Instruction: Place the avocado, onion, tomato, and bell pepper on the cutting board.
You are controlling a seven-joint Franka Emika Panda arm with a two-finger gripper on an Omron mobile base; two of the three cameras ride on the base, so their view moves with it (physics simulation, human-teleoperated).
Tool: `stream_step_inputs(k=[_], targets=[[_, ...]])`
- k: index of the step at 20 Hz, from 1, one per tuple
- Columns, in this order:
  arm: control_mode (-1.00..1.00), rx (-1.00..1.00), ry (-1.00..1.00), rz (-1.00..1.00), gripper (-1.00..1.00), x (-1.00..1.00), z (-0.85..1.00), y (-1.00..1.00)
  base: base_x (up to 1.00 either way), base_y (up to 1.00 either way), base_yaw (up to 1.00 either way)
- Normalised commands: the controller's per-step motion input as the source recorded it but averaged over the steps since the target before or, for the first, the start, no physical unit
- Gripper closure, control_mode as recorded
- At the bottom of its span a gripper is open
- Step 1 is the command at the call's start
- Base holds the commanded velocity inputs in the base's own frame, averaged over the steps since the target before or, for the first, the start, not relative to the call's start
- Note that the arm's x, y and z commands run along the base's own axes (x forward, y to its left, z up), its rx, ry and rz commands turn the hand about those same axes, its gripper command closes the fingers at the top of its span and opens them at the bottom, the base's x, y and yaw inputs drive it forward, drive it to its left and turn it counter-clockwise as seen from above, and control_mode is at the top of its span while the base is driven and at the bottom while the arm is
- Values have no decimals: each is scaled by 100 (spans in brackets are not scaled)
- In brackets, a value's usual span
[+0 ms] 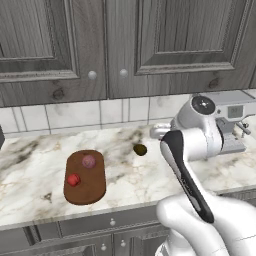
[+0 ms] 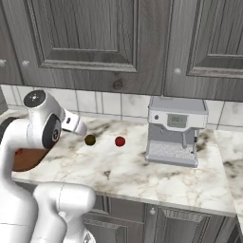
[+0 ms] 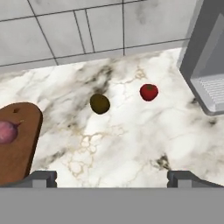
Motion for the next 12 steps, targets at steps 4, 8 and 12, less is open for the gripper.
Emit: stream_step_inputs(k=[4, 8, 12], targets=[[-100, 0, 3, 18, -100, 36, -24, 0, 0, 0, 0], [-100, 0, 7, 16, -100, 31, -46, 0, 0, 0, 0], [-100, 0, 5, 10, -100, 27, -47, 1, 0, 0, 0]])
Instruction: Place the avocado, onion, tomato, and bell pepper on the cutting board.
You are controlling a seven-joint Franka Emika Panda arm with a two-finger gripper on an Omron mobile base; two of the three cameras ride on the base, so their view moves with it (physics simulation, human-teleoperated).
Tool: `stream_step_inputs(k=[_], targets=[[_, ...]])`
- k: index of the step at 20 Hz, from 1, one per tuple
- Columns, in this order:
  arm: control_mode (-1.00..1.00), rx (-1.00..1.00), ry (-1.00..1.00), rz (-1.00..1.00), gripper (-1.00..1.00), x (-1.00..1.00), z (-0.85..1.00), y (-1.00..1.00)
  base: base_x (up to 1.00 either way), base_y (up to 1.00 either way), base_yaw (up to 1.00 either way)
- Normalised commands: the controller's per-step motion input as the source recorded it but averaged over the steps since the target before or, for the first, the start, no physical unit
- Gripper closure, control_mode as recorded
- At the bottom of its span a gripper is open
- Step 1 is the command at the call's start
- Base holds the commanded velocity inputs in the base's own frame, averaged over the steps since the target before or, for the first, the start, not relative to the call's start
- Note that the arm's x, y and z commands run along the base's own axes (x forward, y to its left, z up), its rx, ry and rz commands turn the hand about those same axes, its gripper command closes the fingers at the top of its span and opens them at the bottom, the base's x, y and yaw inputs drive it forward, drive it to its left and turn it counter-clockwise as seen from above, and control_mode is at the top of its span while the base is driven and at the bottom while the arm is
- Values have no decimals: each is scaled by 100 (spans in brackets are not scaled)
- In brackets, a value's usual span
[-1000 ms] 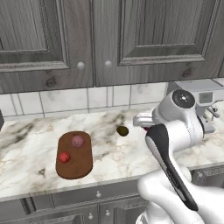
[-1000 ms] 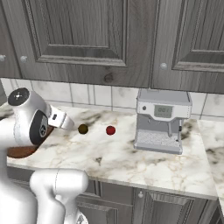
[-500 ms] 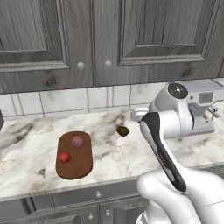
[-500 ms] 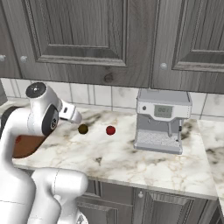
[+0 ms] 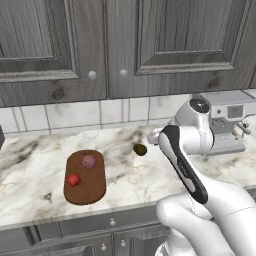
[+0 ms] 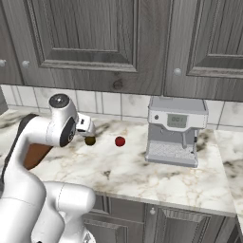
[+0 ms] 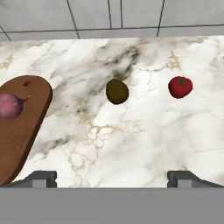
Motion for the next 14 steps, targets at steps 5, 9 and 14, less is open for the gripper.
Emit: stream_step_inputs(k=[5, 9, 14], targets=[[-100, -7, 0, 0, -100, 10, -2, 4, 0, 0, 0], [-100, -7, 2, 0, -100, 20, 0, 12, 0, 0, 0], [-100, -2, 5, 0, -100, 31, -15, 8, 0, 0, 0]])
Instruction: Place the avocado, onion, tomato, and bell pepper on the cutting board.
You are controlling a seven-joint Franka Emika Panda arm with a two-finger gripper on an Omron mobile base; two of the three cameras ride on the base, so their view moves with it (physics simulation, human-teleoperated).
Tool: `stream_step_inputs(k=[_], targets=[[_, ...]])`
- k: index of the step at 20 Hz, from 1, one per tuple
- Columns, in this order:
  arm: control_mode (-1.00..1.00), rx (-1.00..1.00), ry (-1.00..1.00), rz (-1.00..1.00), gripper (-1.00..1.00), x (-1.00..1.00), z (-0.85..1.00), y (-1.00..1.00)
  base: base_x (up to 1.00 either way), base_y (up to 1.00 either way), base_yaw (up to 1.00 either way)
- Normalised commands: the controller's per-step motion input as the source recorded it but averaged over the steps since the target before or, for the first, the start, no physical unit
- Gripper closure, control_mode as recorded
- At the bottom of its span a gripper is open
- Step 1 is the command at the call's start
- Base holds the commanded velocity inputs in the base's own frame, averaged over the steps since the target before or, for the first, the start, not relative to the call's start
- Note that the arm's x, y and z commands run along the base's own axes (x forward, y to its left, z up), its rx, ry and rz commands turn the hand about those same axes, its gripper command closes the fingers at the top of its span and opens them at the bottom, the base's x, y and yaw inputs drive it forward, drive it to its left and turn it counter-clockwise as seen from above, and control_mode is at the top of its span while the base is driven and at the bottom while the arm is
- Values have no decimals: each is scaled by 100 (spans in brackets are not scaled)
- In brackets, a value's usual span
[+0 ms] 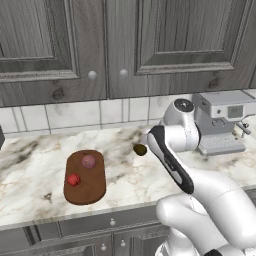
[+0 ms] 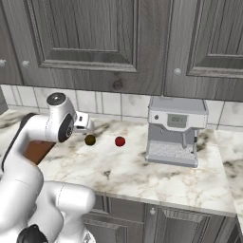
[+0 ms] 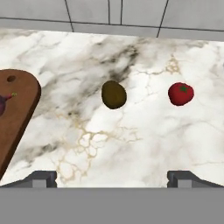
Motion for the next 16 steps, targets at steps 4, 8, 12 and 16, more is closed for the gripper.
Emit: stream_step_inputs(k=[4, 8, 12, 16], targets=[[-100, 0, 7, 0, -100, 36, -18, 0, 0, 0, 0], [-100, -1, 2, 0, -100, 28, -9, 1, 0, 0, 0], [-100, -1, 1, 0, -100, 22, -12, 7, 0, 0, 0], [-100, -1, 2, 0, -100, 25, -21, 6, 0, 0, 0]])
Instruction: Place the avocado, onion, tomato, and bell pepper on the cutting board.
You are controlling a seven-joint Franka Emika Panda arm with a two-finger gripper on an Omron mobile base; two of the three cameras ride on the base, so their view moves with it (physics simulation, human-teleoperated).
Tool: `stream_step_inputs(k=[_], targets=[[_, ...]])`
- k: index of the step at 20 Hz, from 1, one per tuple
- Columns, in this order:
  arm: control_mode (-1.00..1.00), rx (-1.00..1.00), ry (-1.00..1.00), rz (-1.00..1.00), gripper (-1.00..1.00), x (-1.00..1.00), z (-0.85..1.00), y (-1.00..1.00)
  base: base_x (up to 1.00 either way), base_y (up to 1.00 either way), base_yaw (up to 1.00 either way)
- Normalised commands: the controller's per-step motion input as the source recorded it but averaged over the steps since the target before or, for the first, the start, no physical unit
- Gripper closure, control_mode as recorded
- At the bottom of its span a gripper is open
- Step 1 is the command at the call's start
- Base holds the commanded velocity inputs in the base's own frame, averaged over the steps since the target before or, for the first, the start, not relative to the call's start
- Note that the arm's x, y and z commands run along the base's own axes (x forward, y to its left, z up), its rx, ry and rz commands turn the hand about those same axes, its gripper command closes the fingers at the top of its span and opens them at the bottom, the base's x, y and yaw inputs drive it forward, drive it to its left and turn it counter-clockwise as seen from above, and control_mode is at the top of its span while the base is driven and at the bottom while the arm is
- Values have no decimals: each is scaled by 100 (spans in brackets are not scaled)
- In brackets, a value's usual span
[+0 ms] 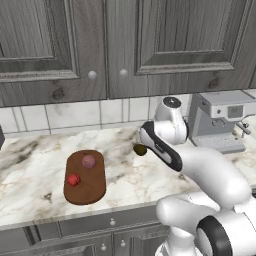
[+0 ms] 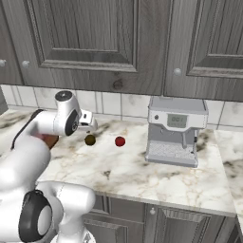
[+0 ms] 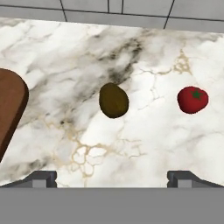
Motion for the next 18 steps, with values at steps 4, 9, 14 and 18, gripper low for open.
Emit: stream_step_inputs(k=[4, 9, 14, 18], targets=[[-100, -2, 1, 0, -100, 29, -20, 9, 0, 0, 0], [-100, -1, 1, 0, -100, 27, -22, 6, 0, 0, 0], [-100, 0, 0, 0, -100, 22, -20, 1, 0, 0, 0], [-100, 0, 1, 0, -100, 24, -22, 0, 0, 0, 0]])
